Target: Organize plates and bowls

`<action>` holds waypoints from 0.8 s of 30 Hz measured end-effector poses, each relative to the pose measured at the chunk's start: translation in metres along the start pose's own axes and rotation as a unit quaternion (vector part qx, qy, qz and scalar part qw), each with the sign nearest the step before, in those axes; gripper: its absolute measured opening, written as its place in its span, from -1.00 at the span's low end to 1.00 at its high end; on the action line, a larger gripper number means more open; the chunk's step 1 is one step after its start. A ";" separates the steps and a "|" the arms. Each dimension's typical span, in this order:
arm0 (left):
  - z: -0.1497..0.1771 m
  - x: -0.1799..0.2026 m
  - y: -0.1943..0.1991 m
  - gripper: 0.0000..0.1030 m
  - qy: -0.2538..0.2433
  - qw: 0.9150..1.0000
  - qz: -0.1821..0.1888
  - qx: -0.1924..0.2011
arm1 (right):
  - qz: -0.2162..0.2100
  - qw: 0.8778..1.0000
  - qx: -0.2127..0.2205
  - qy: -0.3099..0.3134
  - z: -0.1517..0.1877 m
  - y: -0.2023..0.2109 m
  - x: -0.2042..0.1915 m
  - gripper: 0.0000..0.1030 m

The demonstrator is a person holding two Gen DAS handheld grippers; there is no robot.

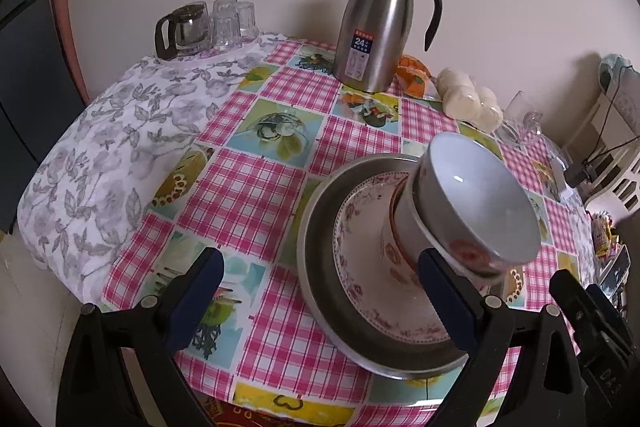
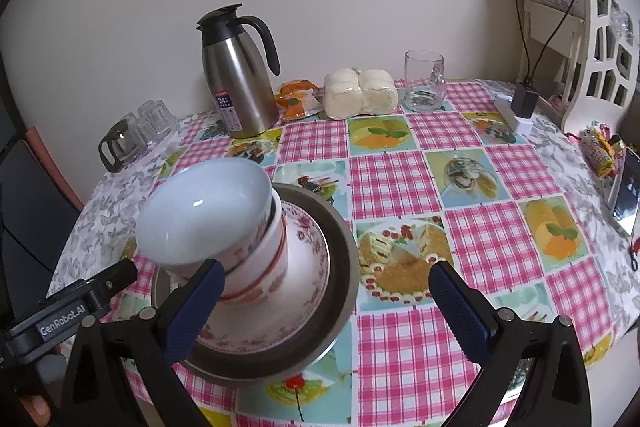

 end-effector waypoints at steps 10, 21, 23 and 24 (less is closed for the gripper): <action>0.026 0.002 0.009 0.89 -0.031 0.999 -0.039 -0.007 | 0.008 1.000 -0.010 0.006 0.022 0.004 0.010 1.00; 0.053 0.006 0.010 0.89 -0.055 0.997 -0.051 -0.029 | 0.014 1.000 -0.018 0.012 0.038 0.008 0.013 1.00; 0.058 0.005 0.009 0.89 -0.056 0.996 -0.056 -0.039 | 0.014 1.000 -0.020 0.015 0.041 0.009 0.013 1.00; 0.059 0.004 0.009 0.89 -0.057 0.996 -0.058 -0.040 | 0.015 1.000 -0.020 0.015 0.042 0.009 0.013 1.00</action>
Point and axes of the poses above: each gripper's, at about its wrist camera, not at the fingertips, and y roughly against the way its jaws point, x to its right, z to its underside, the point moved 7 cm from there along -y, roughly the way its jaws point, and after that the axes turned 11 degrees about -y, right-handed, at the moved point
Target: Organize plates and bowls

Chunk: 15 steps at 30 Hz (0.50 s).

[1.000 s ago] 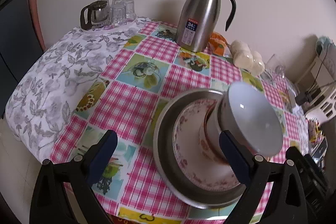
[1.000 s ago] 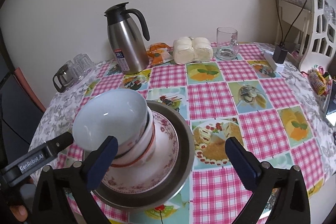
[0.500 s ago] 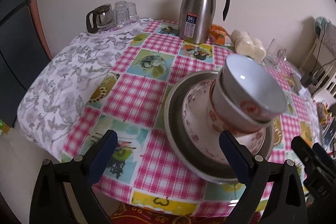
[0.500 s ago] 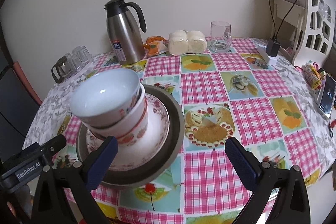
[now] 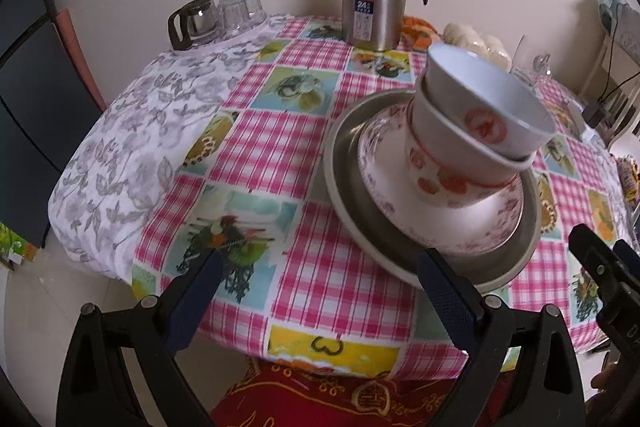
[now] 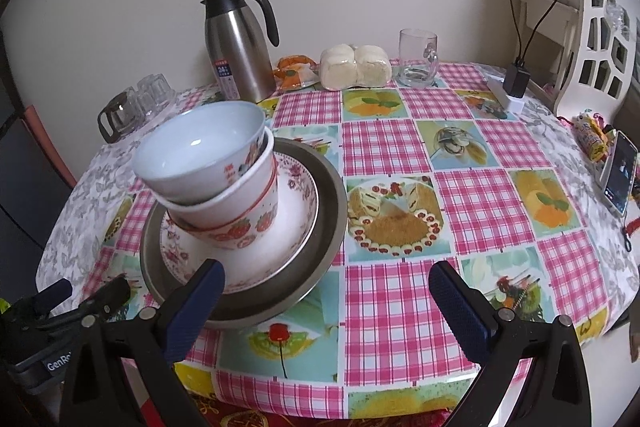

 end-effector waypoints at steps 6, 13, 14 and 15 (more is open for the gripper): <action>0.008 0.000 0.002 0.89 -0.004 1.000 0.003 -0.003 | 0.005 1.000 -0.006 0.004 0.008 0.000 0.001 1.00; 0.014 0.000 0.002 0.89 -0.007 1.000 0.003 -0.009 | 0.010 1.000 -0.011 0.008 0.016 0.000 0.003 1.00; 0.015 0.000 0.001 0.89 -0.008 1.000 0.000 -0.011 | 0.010 1.000 -0.012 0.008 0.017 0.000 0.003 1.00; 0.015 0.000 0.001 0.89 -0.009 1.000 -0.002 -0.012 | 0.011 1.000 -0.013 0.008 0.018 0.000 0.004 1.00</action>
Point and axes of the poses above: each gripper's, at about its wrist camera, not at the fingertips, and y roughly against the way its jaws point, x to its right, z to its underside, the point moved 7 cm from there along -y, roughly the way its jaws point, and after that the axes turned 11 degrees about -y, right-handed, at the moved point
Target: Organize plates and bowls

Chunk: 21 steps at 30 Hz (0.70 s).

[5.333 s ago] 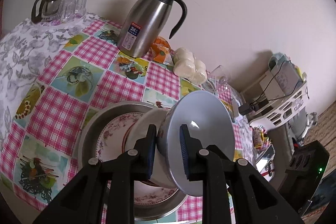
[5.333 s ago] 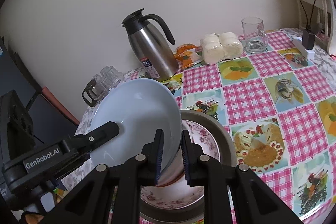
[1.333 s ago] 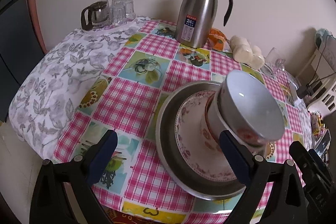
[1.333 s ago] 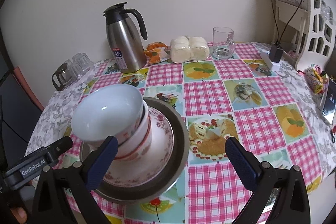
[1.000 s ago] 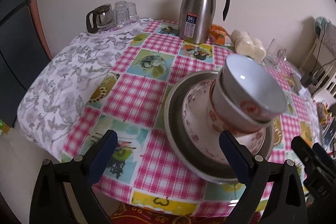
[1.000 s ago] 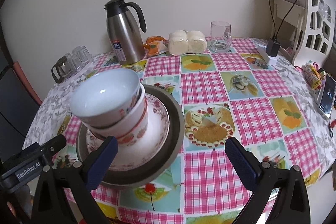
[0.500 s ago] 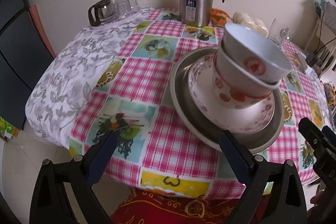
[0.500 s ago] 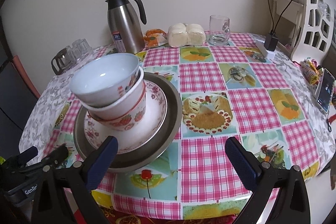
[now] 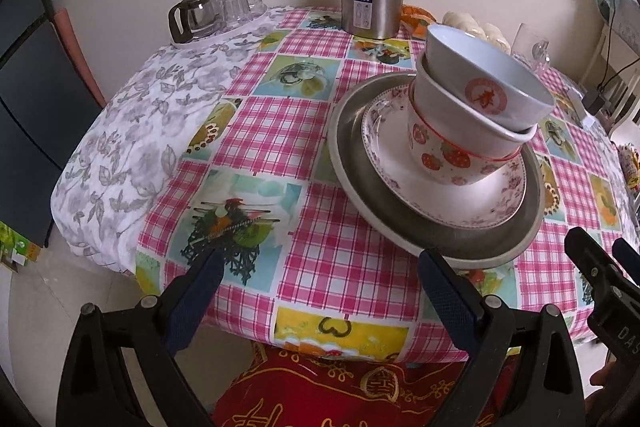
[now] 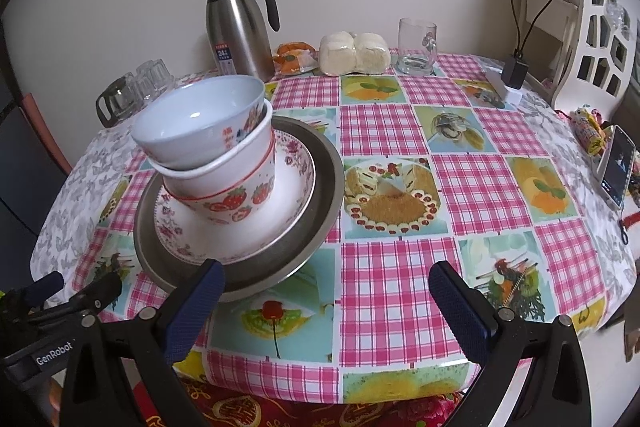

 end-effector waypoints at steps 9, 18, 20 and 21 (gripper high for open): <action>0.006 -0.004 -0.001 0.89 0.000 1.000 -0.006 -0.008 | 0.006 1.000 -0.007 -0.002 0.009 -0.001 0.005 1.00; 0.010 -0.006 -0.003 0.89 0.002 1.000 -0.010 -0.016 | 0.012 1.000 -0.013 -0.006 0.013 0.000 0.009 1.00; 0.010 -0.006 -0.003 0.89 0.002 1.000 -0.012 -0.016 | 0.013 1.000 -0.014 -0.007 0.014 0.000 0.010 1.00; 0.010 -0.006 -0.003 0.89 0.002 1.000 -0.012 -0.017 | 0.014 1.000 -0.015 -0.007 0.014 0.000 0.010 1.00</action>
Point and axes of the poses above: each gripper's, at about its wrist camera, not at the fingertips, and y roughly against the way its jaws point, x to its right, z to its underside, the point moved 7 cm from there along -y, roughly the way its jaws point, and after that the axes turned 11 degrees about -y, right-handed, at the moved point
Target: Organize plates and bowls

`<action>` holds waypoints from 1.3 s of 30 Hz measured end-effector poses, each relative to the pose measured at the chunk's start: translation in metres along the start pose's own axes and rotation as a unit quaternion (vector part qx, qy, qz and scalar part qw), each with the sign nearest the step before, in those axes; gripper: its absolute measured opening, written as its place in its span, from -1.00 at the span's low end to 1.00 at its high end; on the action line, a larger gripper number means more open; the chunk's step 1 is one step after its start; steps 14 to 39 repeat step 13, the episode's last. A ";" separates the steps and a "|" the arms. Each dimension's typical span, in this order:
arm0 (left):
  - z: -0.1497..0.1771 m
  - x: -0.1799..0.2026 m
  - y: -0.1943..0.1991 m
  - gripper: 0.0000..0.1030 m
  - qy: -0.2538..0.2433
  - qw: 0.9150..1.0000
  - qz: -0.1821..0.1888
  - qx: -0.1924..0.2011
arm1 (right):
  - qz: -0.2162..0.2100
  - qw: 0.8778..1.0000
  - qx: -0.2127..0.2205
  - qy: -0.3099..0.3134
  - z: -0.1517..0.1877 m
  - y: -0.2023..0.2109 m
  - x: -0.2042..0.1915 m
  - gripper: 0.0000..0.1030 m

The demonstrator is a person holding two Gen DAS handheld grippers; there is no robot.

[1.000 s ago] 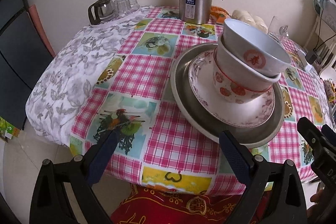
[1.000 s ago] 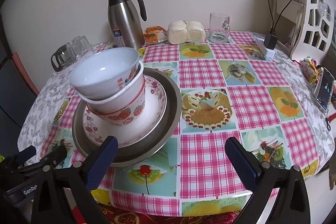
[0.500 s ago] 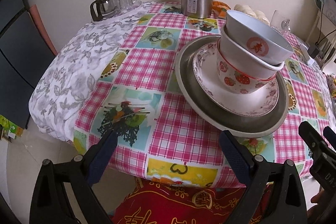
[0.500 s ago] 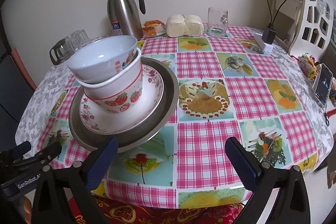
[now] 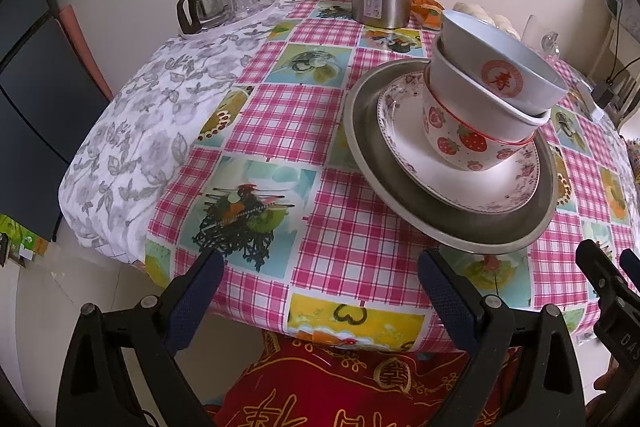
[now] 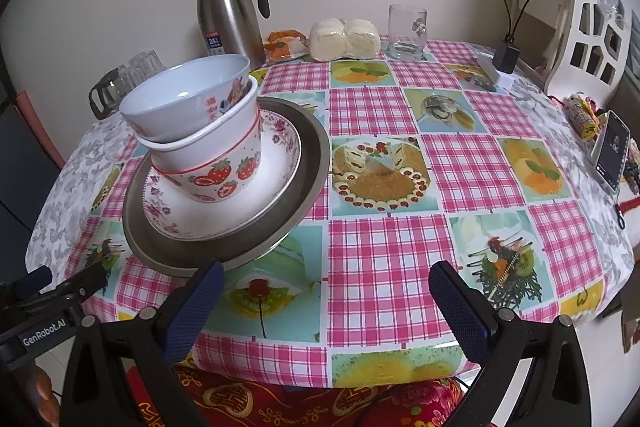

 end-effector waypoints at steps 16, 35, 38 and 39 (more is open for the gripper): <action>-0.004 0.001 0.003 0.89 -0.008 1.000 -0.005 0.014 | 0.004 1.000 -0.003 0.003 0.001 -0.003 0.001 1.00; -0.004 0.001 0.003 0.89 -0.008 1.000 -0.005 0.014 | 0.004 1.000 -0.003 0.003 0.001 -0.003 0.001 1.00; -0.004 0.001 0.003 0.89 -0.008 1.000 -0.005 0.014 | 0.004 1.000 -0.003 0.003 0.001 -0.003 0.001 1.00; -0.004 0.001 0.003 0.89 -0.008 1.000 -0.005 0.014 | 0.004 1.000 -0.003 0.003 0.001 -0.003 0.001 1.00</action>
Point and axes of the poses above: each gripper's, at about its wrist camera, not at the fingertips, and y roughly against the way its jaws point, x to its right, z to its underside, the point moved 7 cm from there along -y, roughly the way its jaws point, and after that the axes turned 11 degrees about -y, right-handed, at the moved point
